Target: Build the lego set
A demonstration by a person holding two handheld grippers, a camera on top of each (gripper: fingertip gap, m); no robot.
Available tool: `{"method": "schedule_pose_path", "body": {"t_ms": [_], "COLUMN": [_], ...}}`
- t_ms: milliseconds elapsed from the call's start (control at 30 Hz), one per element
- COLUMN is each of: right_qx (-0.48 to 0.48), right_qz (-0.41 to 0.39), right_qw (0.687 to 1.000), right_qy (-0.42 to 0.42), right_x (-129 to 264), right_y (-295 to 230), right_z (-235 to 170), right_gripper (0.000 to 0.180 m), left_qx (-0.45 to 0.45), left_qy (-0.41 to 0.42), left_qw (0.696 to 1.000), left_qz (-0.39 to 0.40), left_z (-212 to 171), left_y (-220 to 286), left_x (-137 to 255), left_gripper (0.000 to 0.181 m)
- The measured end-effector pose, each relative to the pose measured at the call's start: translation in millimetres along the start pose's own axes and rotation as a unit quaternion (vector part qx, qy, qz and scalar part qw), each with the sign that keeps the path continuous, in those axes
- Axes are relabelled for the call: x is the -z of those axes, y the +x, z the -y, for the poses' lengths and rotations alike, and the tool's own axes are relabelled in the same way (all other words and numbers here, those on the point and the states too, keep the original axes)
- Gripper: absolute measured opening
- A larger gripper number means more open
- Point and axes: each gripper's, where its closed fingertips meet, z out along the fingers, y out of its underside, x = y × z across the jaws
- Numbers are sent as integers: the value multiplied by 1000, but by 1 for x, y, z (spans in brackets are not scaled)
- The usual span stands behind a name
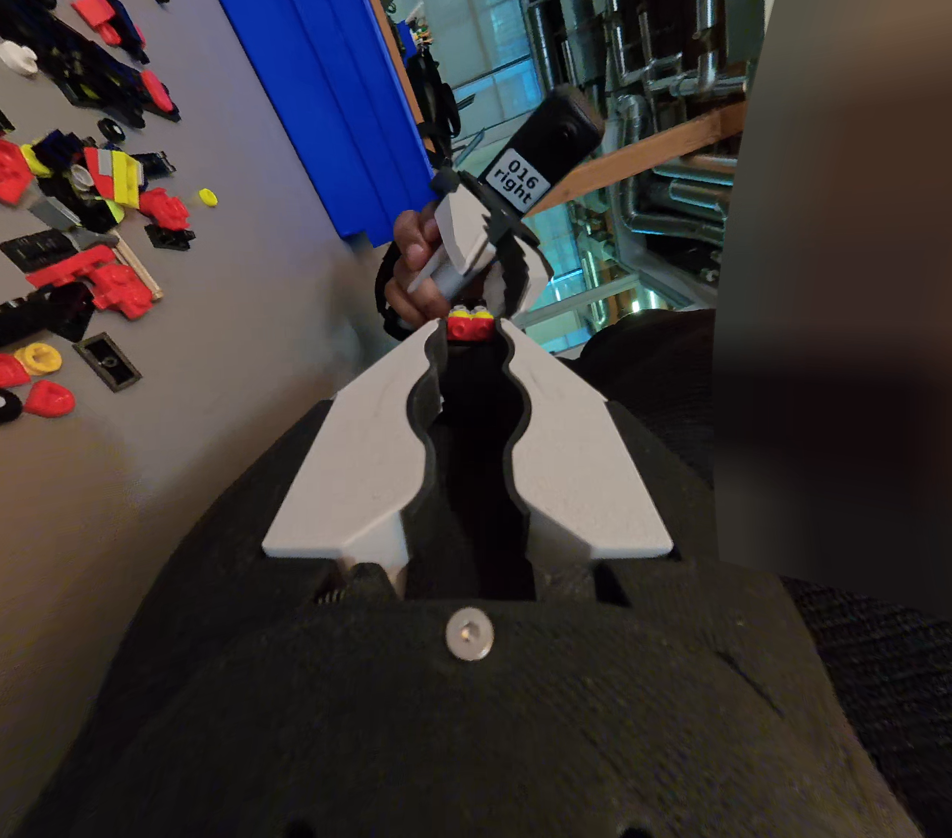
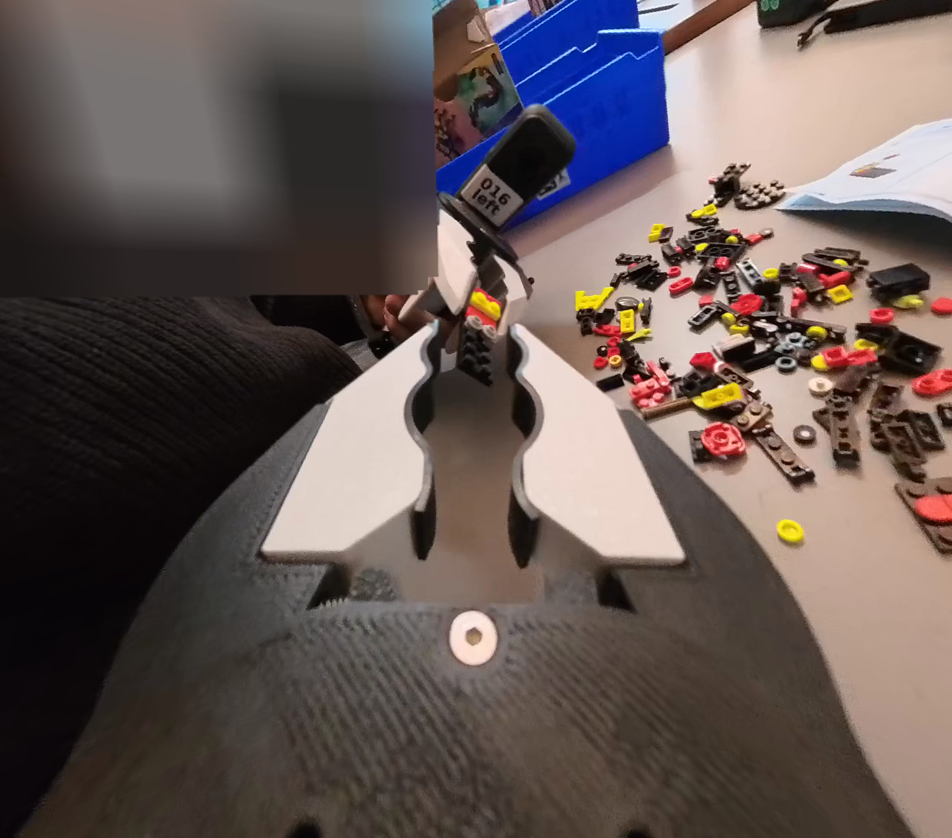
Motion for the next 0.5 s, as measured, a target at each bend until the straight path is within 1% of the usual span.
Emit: {"method": "schedule_pose_path", "body": {"t_ms": [67, 133, 200, 267, 400, 500], "right_qx": [-12, -18, -16, -11, -17, -15], "right_qz": [0, -2, -15, -30, -27, -24], "right_qw": [1000, 1000, 999, 998, 997, 997], "right_qy": [-4, -14, -35, -55, -67, -67], "right_x": [0, -3, -6, -8, -11, -10], "right_y": [2, 3, 6, 11, 11, 10], "right_z": [-2, -6, -14, -21, -26, -26], "right_gripper": [25, 32, 34, 36, 35, 28], "left_qx": [-16, -34, -57, -80, -104, -113], "left_qy": [-7, -13, -19, -24, -35, -44], "left_qw": [1000, 999, 996, 992, 988, 986], "left_qz": [14, 36, 73, 92, 106, 110], "left_z": [-2, -3, -4, -4, -7, -10], "left_y": [-2, -7, -16, -20, -21, -22], "left_x": [-1, -1, 0, 1, 0, -1], "left_gripper": [15, 15, 14, 14, 14, 15]}}
